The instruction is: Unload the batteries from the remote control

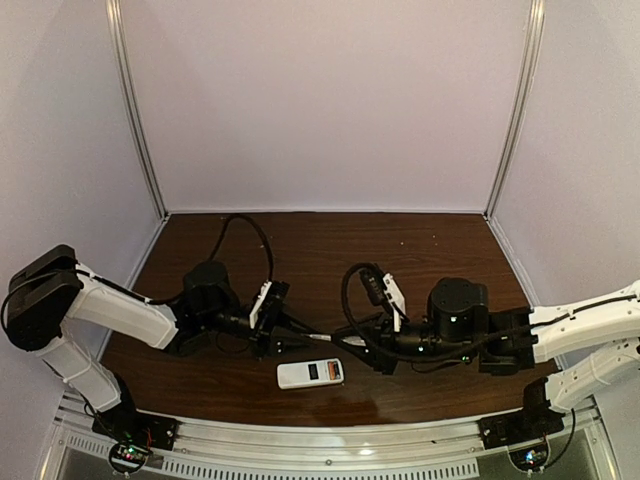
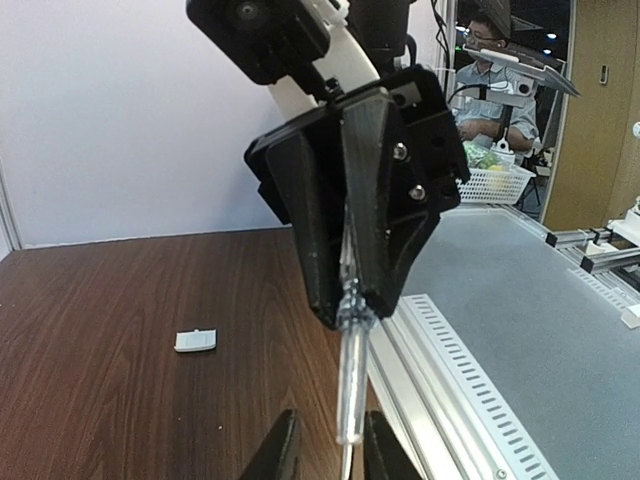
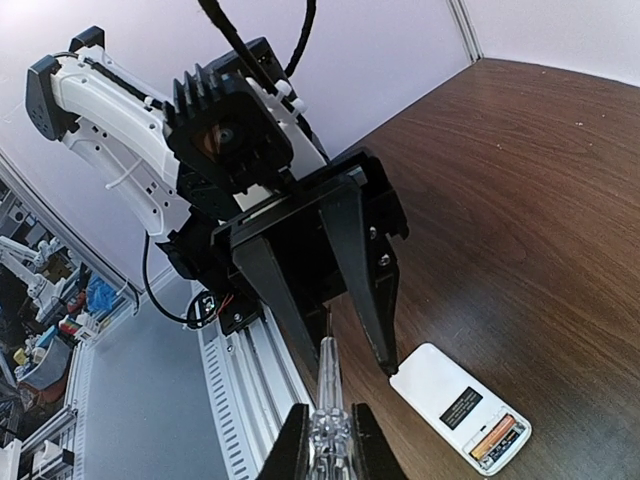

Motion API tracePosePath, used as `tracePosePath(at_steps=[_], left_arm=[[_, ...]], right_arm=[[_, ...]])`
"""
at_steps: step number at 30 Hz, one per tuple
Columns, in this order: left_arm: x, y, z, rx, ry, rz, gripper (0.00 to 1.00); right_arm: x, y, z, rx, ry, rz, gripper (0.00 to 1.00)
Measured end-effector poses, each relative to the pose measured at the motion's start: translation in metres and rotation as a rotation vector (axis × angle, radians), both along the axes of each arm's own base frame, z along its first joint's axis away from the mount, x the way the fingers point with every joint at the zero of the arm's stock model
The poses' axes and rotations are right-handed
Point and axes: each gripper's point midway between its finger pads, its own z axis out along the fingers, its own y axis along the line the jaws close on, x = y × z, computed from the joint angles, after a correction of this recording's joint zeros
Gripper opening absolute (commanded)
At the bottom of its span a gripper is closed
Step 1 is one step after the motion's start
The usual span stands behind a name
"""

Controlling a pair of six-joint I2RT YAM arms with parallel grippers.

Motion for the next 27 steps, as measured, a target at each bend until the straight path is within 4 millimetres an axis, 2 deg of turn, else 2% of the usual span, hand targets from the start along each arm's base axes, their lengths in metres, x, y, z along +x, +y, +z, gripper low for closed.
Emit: tracePosePath(at_steps=[2, 6, 11, 23, 24, 27], left_arm=[[-0.001, -0.002, -0.001, 0.009, 0.002, 0.000, 0.14], [-0.003, -0.007, -0.003, 0.027, 0.000, 0.005, 0.08], [-0.002, -0.010, -0.007, 0.048, 0.005, 0.016, 0.14], [-0.003, -0.012, -0.010, 0.064, 0.001, 0.025, 0.19], [-0.003, -0.013, -0.011, 0.067, 0.002, 0.026, 0.18], [-0.004, -0.014, -0.013, 0.077, 0.003, 0.025, 0.00]], right_arm=[[-0.001, 0.000, 0.000, -0.001, 0.000, 0.002, 0.00], [0.000, 0.000, -0.001, -0.004, -0.002, -0.004, 0.00], [0.002, -0.002, -0.005, -0.020, 0.000, -0.016, 0.00], [0.003, -0.003, -0.014, -0.059, 0.005, -0.033, 0.00], [0.004, -0.002, -0.015, -0.062, 0.006, -0.034, 0.00], [0.004, -0.001, -0.015, -0.066, 0.006, -0.037, 0.00]])
